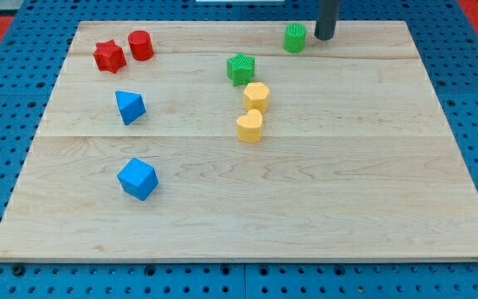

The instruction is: Move the green star to the right side slightly

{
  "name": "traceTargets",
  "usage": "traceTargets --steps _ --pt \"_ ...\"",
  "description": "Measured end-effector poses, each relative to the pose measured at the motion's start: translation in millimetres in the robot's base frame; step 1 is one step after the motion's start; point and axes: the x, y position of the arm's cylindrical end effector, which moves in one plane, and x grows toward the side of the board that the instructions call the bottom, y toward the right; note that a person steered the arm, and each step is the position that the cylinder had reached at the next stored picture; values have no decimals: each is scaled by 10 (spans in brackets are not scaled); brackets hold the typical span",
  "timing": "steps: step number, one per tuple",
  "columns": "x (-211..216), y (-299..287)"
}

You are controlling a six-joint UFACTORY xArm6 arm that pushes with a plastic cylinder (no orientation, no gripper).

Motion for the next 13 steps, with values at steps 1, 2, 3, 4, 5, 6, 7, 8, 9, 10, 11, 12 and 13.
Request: traceTargets --steps 1,2,3,4,5,6,7,8,9,10,11,12,13 --pt "5 -457" --pt "6 -894" --pt "24 -732" --pt "507 7" --pt "1316 336" --pt "2593 309" --pt "2843 -786" --pt "2455 -1614" --pt "2386 -2286" --pt "1783 -2142" --pt "1329 -2104" --pt "993 -2083" --pt "867 -1799"
